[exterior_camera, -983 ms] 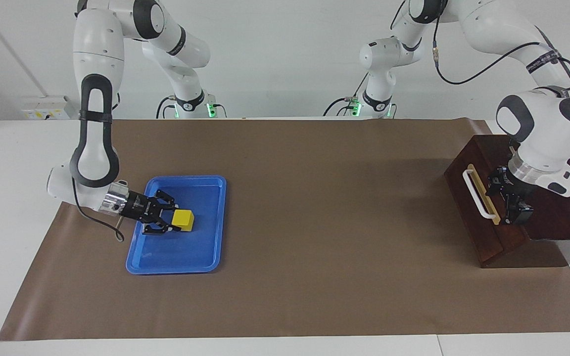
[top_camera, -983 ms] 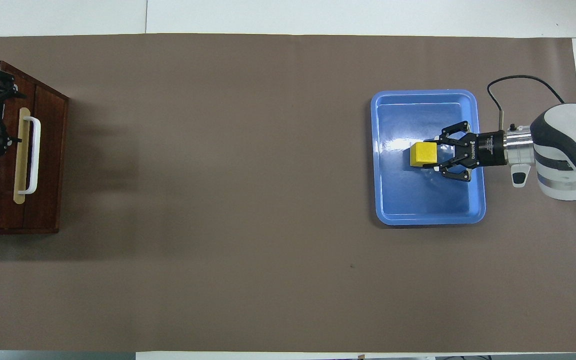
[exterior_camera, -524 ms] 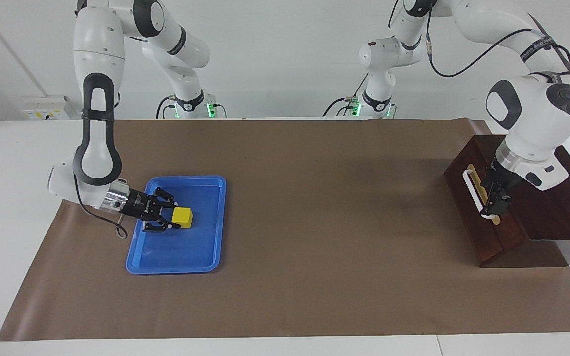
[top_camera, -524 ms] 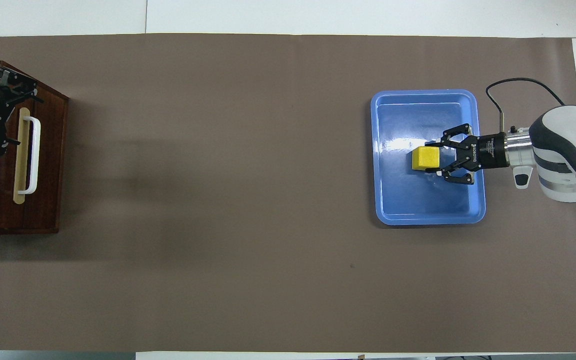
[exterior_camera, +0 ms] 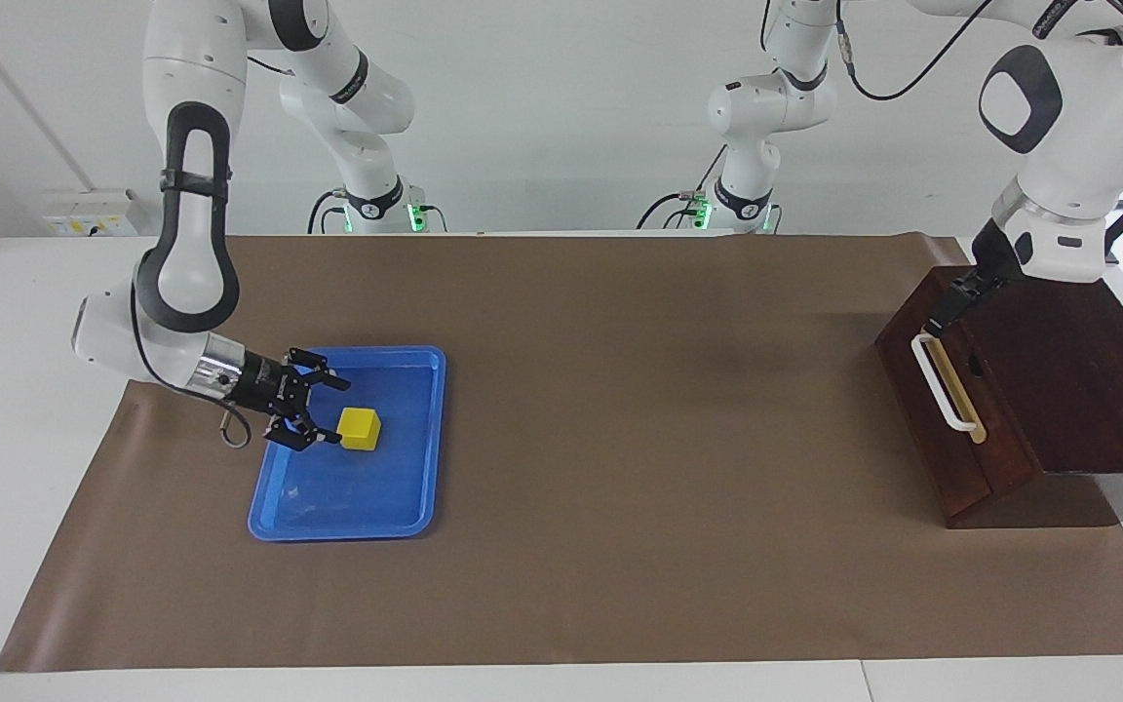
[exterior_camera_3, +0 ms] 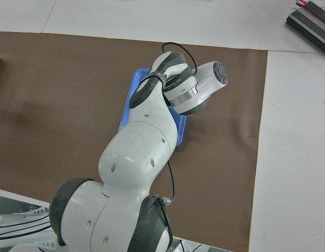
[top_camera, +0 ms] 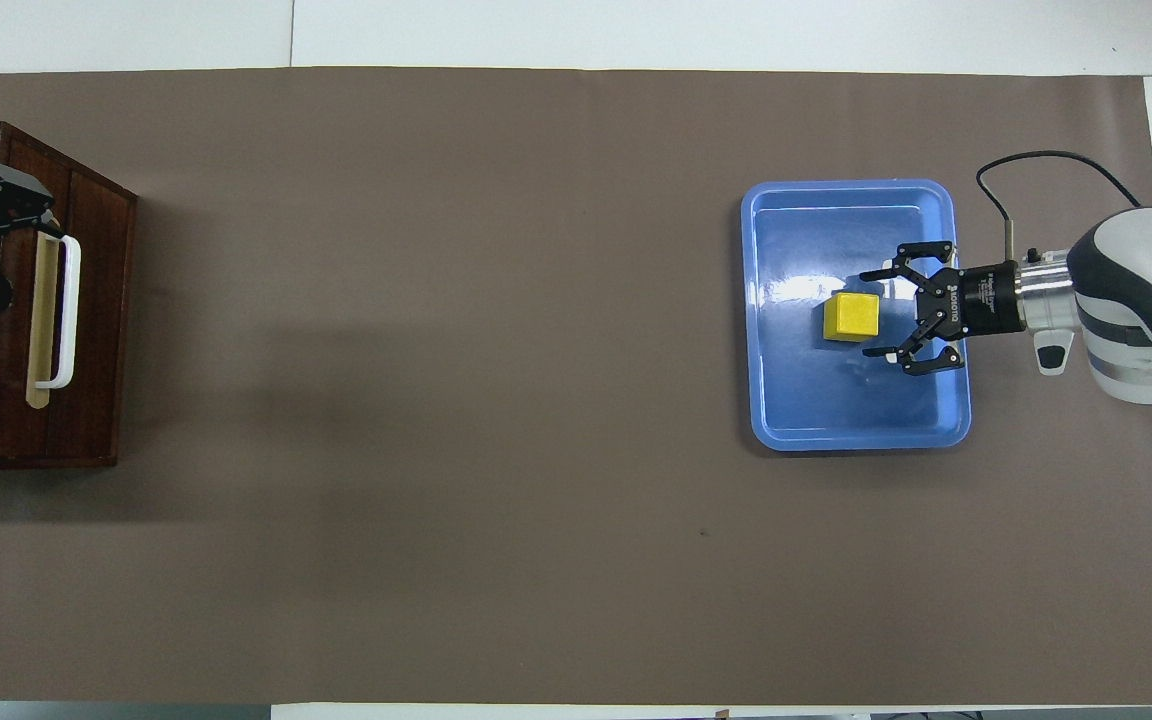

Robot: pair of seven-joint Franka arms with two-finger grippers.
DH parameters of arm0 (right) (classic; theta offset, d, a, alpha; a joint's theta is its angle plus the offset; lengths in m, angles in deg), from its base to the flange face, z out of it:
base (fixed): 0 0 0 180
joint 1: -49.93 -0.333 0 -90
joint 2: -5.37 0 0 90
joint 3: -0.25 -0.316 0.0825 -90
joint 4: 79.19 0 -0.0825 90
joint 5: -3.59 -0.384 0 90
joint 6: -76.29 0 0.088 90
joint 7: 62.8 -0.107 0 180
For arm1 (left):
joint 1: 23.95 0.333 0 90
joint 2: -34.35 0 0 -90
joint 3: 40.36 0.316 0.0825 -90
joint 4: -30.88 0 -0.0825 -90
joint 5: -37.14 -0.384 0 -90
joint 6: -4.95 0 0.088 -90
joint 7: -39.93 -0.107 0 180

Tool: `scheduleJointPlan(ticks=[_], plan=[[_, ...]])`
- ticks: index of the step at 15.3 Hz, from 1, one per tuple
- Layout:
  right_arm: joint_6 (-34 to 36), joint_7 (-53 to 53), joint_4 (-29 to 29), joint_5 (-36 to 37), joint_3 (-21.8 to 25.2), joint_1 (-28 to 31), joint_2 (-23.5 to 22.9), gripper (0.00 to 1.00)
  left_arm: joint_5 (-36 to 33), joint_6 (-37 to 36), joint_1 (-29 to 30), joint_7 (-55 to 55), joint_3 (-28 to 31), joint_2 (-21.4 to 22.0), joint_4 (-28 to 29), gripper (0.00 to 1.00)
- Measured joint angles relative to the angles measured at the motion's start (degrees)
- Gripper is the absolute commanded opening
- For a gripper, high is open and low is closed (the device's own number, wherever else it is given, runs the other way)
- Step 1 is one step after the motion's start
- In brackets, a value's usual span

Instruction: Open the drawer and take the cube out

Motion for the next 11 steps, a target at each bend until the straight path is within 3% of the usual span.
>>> scheduleJointPlan(ticks=[5,11], plan=[[4.11,-0.25,1.50,16.85,-0.29,-6.92,10.57,1.00,2.01,-4.64,-1.76,-10.89,-0.51,0.37,-0.09,1.00],[13.17,11.18,9.66,32.84,-0.61,-10.67,15.68,1.00,3.53,-7.61,-2.49,-14.81,-0.64,3.32,1.47,1.00]])
